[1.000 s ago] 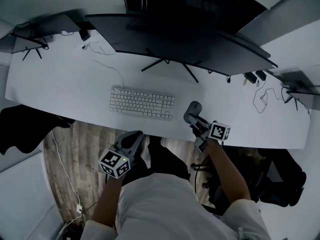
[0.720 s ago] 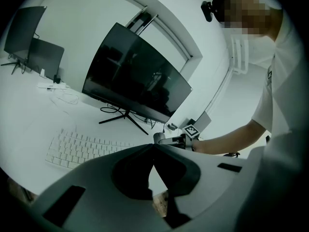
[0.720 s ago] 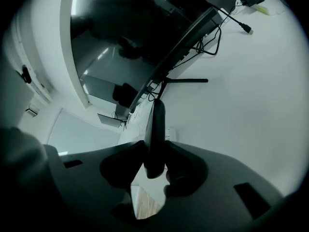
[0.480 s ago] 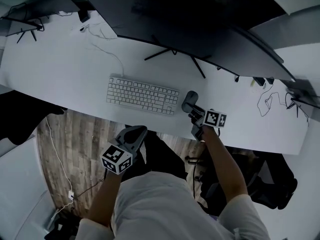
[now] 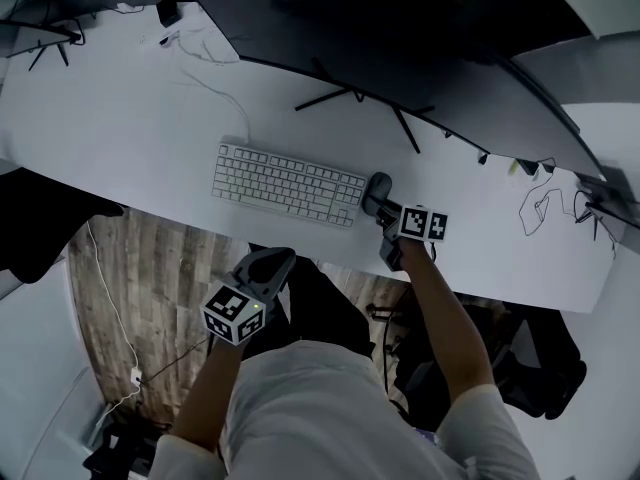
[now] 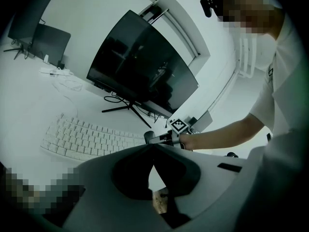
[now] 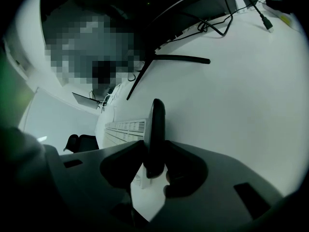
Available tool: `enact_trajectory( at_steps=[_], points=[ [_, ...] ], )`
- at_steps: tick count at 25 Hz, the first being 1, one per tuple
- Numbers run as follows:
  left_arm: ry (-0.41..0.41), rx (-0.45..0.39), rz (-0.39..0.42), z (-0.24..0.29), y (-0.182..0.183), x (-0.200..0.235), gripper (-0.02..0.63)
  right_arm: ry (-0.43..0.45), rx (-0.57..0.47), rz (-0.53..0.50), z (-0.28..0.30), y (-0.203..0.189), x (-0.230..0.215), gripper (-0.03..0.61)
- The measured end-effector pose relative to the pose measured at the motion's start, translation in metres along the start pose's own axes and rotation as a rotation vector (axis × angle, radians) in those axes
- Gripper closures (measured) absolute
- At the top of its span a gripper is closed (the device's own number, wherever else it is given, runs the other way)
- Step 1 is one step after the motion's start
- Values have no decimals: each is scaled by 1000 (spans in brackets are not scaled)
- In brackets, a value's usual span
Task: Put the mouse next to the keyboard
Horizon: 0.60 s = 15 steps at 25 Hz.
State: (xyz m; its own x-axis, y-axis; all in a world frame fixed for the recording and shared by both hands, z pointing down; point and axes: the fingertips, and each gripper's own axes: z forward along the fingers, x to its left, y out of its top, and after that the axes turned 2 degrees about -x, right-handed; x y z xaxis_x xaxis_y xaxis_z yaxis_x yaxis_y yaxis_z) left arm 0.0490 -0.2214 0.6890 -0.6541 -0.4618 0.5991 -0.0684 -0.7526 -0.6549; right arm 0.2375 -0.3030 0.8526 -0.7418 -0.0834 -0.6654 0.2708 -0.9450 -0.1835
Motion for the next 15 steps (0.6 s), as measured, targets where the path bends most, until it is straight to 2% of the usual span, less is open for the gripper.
enact_trajectory(
  at_steps=[8,15],
  points=[
    [16,-14,-8,-2,3,5,597,-68,40,-19,3,2,-5,431],
    [24,-20,1,-3,3,-1,597,-110,30,-29,-5,9,-12,353]
  ],
)
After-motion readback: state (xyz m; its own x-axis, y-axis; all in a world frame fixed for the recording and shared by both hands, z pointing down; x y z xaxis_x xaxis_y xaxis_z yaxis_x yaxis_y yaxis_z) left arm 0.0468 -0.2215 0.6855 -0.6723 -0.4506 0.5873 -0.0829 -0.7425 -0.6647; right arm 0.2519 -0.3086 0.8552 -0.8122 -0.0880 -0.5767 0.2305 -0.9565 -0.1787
